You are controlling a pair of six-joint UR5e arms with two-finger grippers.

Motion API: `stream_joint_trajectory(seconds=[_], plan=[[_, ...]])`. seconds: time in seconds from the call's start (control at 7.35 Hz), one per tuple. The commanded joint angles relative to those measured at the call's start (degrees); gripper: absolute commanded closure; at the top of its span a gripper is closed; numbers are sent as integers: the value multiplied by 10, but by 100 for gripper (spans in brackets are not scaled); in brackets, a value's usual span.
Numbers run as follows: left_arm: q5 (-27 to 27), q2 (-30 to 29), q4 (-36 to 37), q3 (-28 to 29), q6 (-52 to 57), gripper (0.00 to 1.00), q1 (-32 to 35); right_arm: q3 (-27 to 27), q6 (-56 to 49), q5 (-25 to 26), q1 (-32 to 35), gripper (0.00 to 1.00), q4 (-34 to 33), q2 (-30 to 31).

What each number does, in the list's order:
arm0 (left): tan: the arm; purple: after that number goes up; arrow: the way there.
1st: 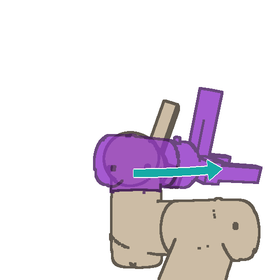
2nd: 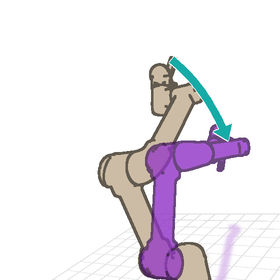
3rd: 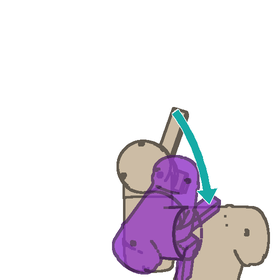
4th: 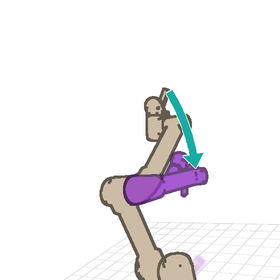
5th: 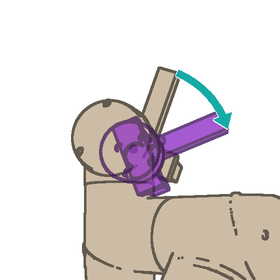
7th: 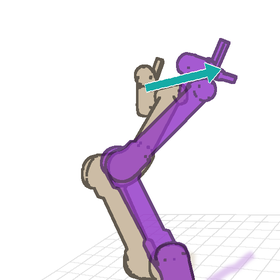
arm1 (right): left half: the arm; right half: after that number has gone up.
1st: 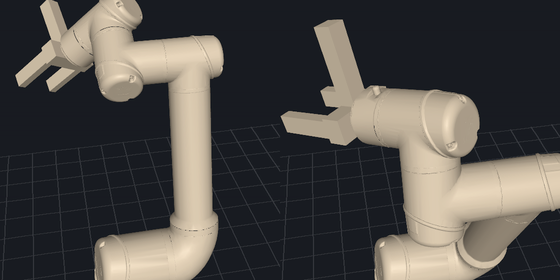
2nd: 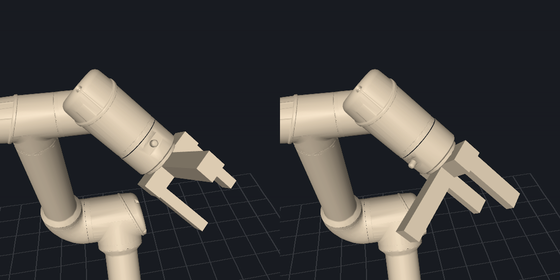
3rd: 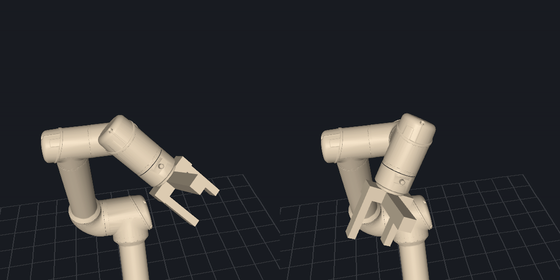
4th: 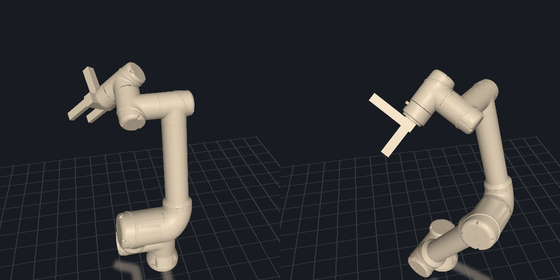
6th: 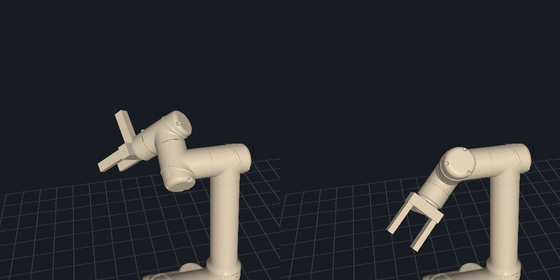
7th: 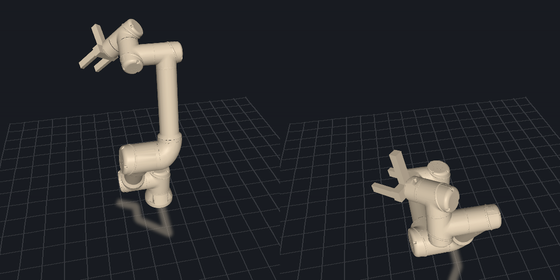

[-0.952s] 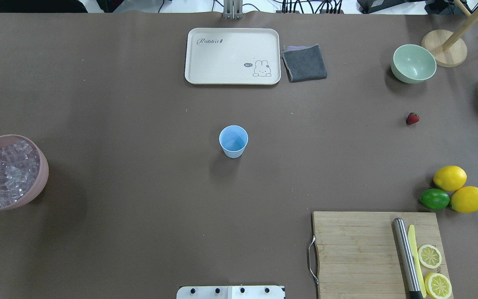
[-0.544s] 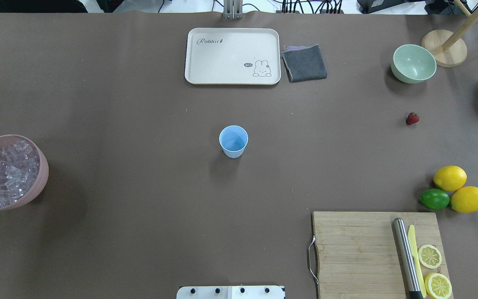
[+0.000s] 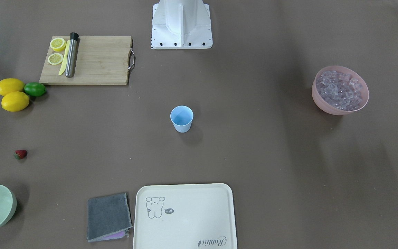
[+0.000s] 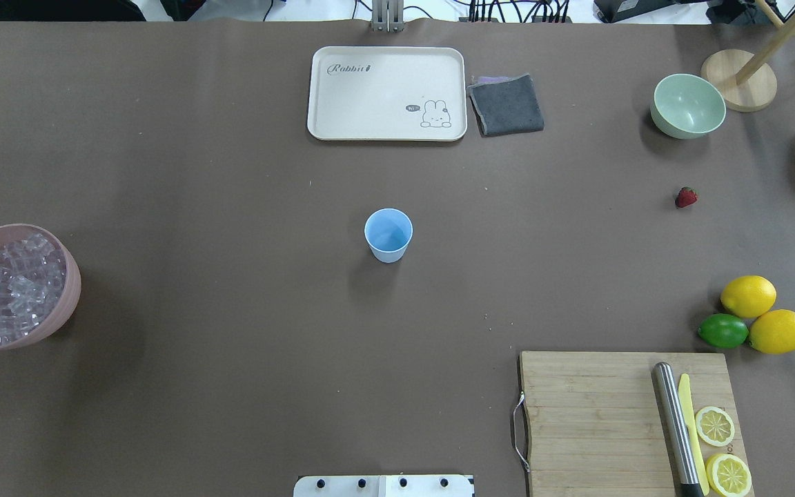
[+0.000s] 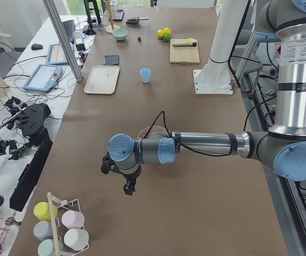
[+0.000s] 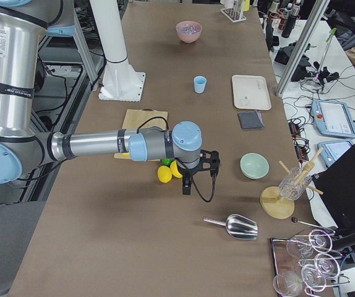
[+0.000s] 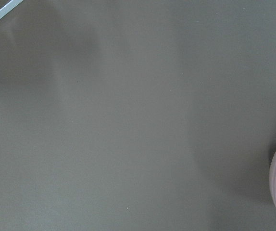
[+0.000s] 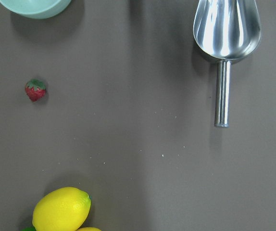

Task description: Put ice and strawberries in cup

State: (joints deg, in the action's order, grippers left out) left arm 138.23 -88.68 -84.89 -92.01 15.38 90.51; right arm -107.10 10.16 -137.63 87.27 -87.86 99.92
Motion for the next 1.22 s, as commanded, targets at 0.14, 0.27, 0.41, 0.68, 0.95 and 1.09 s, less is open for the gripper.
stream_joint_trajectory(seconds=[0.14, 0.27, 0.41, 0.68, 0.95, 1.09], plan=[[-1, -8, 4, 2, -8, 1, -13, 2, 72, 29, -12, 0, 45, -19], [-3, -24, 4, -1, -9, 1, -14, 3, 74, 40, -29, 0, 46, -20], [-2, -52, 7, -1, -8, 1, -16, 4, 74, 42, -32, 0, 46, -23], [5, -74, -5, -17, -3, 1, -25, 3, 73, 42, -32, 0, 46, -22], [49, -49, -154, -20, -8, 1, -25, 3, 73, 41, -32, 0, 50, -22], [77, -55, -177, -25, -69, 1, -31, 4, 74, 41, -32, 0, 66, -17]])
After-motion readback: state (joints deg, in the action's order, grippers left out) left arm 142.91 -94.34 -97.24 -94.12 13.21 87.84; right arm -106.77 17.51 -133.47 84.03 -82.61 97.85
